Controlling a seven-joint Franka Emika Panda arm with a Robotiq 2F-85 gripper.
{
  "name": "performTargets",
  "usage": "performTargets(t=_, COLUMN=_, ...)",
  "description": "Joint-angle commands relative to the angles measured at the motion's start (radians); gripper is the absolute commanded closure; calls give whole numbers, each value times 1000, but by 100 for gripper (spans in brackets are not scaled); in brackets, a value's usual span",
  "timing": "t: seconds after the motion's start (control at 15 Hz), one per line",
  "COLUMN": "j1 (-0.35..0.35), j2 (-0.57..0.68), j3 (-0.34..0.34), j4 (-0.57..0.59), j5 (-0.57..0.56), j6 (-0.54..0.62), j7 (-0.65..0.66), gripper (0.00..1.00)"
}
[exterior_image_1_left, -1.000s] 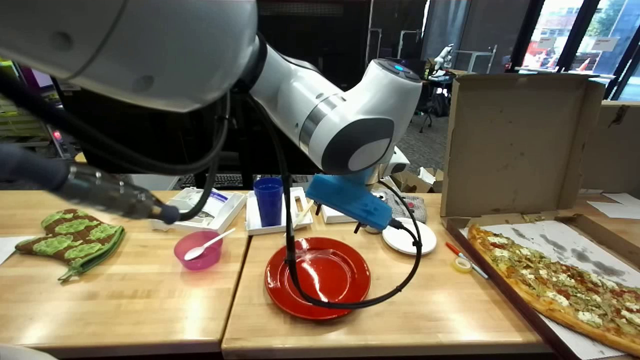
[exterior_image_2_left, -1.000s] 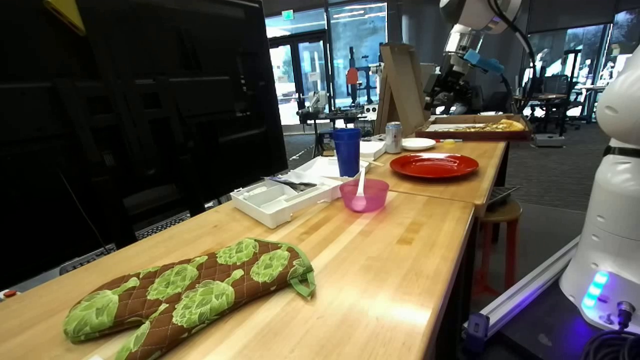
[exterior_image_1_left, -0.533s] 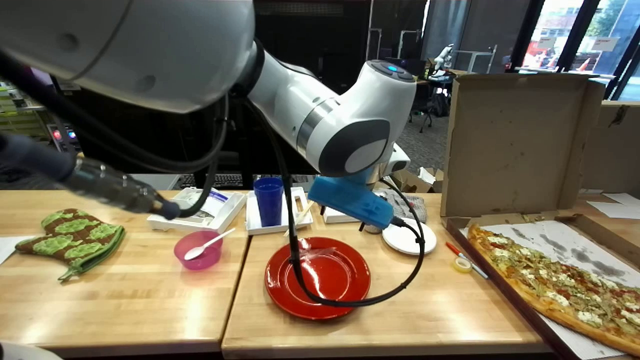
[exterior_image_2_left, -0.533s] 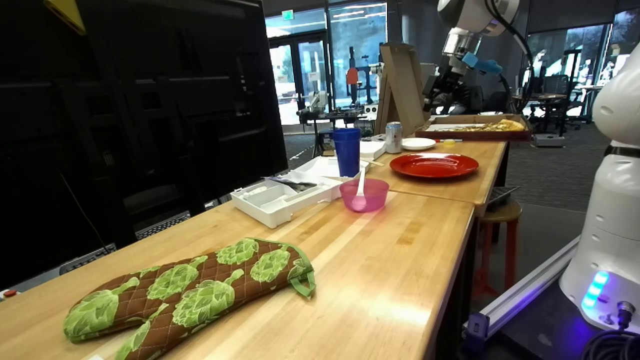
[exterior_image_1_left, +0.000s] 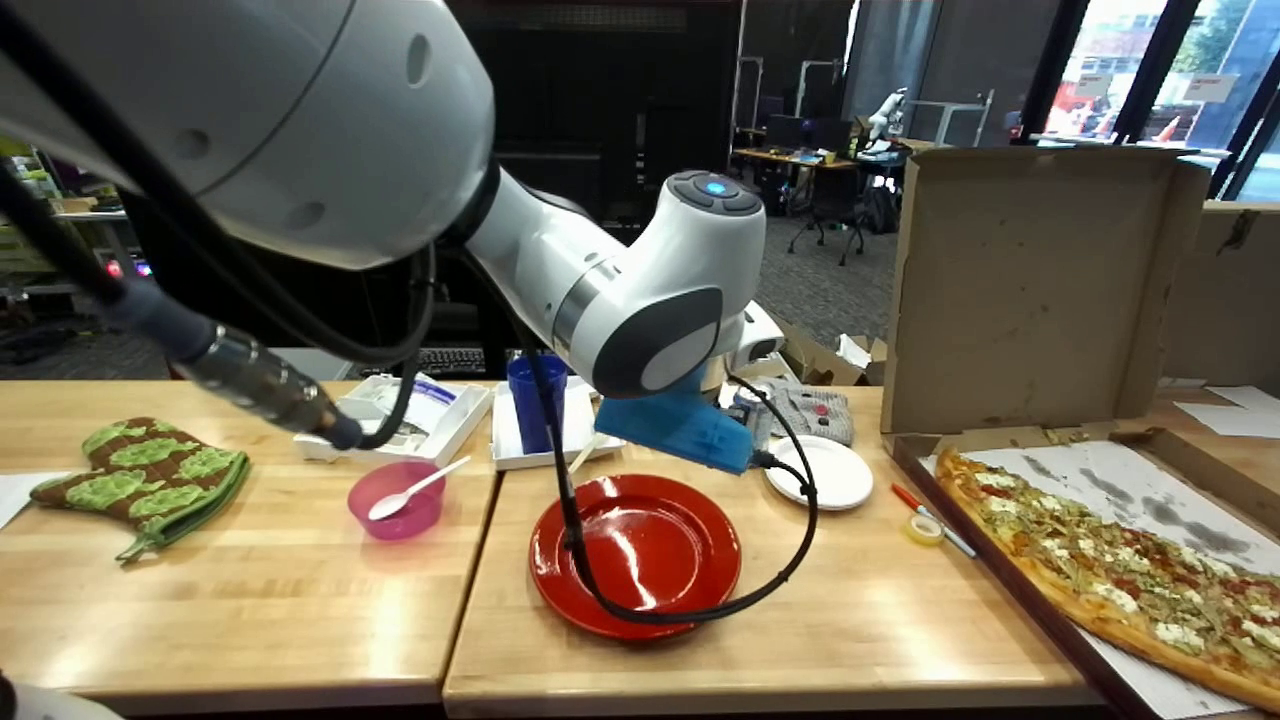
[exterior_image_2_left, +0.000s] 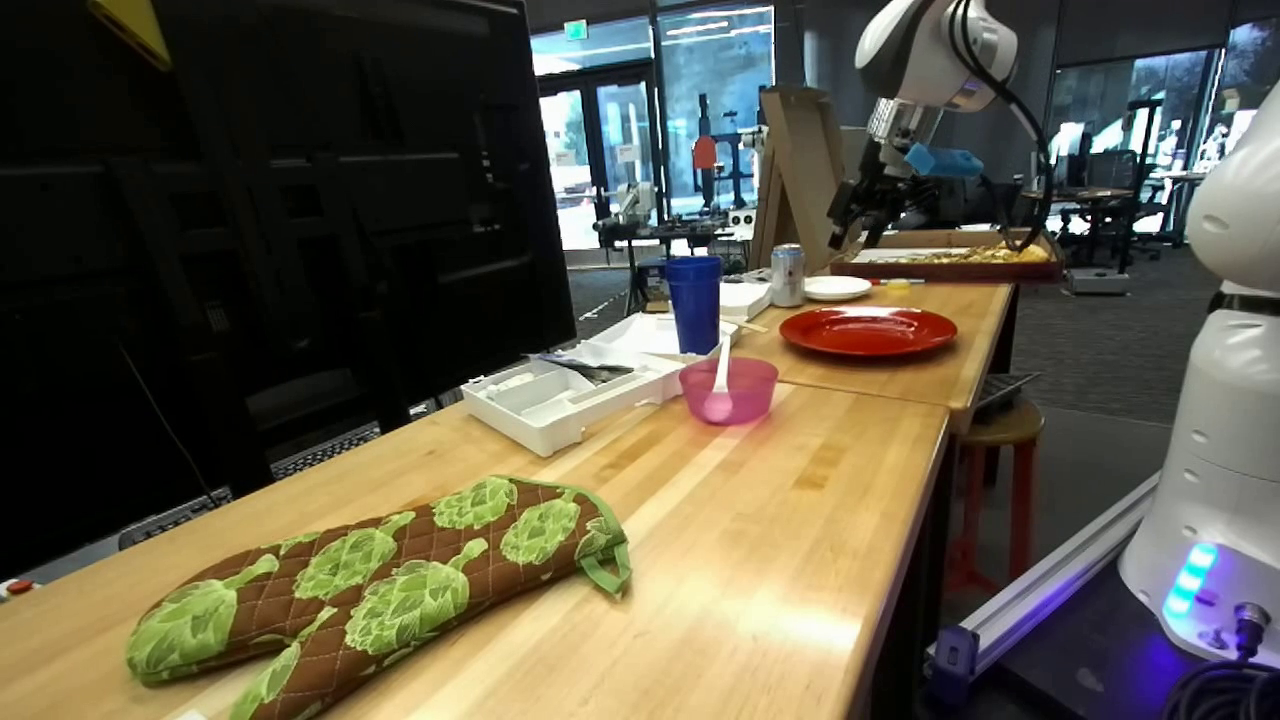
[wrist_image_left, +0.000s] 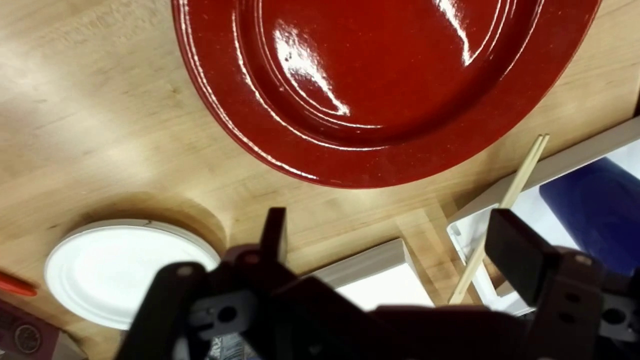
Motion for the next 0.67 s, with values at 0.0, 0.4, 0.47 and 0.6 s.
performTargets(t=0.0, j1=25, j2=-30, j3=31, j4=-71, j5=23, j6=81, j7=-7, gripper=0)
performTargets(t=0.4, j1=91, j2=-70, j3=65, j4=-186, j5=26, j6=236, j7=-21, gripper=0)
performTargets(t=0.47, j1=92, j2=-68, j3=67, j4=-204, j5=14, j6=300, j7=-8, gripper=0)
performTargets(t=0.6, j1=103, j2=-31, j3=49, j4=-169, j5=-1, j6=284, j7=14, gripper=0)
